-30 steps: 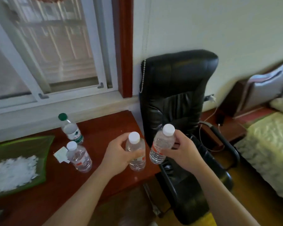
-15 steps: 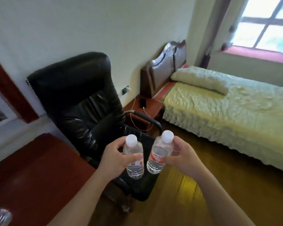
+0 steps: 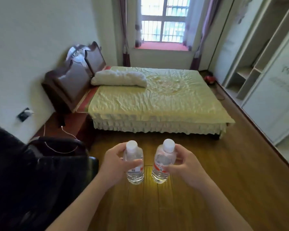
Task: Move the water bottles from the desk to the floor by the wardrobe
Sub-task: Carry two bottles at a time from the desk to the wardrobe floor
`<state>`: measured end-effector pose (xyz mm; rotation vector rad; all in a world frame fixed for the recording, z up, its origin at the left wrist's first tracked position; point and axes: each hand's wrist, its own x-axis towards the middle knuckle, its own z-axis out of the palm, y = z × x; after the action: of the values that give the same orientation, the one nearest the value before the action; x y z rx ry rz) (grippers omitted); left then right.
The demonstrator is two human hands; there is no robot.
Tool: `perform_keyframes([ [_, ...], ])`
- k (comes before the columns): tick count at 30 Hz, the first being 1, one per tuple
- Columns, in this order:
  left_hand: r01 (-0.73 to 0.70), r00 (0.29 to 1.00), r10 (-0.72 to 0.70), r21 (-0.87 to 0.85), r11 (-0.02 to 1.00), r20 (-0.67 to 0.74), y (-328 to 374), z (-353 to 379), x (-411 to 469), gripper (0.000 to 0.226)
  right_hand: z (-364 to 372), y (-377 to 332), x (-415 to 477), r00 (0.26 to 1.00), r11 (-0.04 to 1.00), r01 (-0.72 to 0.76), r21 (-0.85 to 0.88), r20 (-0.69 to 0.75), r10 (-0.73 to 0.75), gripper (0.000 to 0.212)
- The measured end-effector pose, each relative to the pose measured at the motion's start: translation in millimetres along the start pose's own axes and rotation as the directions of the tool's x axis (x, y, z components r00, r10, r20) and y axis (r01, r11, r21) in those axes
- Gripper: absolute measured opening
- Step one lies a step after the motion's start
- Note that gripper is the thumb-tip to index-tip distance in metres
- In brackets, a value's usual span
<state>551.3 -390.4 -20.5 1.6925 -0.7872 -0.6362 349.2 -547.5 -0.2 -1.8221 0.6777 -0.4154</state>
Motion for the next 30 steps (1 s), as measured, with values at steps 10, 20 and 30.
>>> perform_keyframes([
  [10,-0.087,0.927,0.092,-0.028,0.996,0.364,52.7,182.4,106.3,0.062,-154.7,55.2,-20.3,0.926,0.990,-0.139,0.026,-0.351,0.139,0.062],
  [20,-0.161,0.745,0.174,-0.080,0.984,0.644,91.2,360.6,217.7,0.054,-275.9,109.9,-8.0,0.699,0.937,-0.346,0.043,-0.655,0.288,0.052],
  [30,-0.256,0.541,0.194,-0.059,0.965,0.819,137.2,541.7,279.6,0.055,-398.9,168.2,-11.1,0.451,0.891,-0.416,0.181,-0.810,0.375,0.055],
])
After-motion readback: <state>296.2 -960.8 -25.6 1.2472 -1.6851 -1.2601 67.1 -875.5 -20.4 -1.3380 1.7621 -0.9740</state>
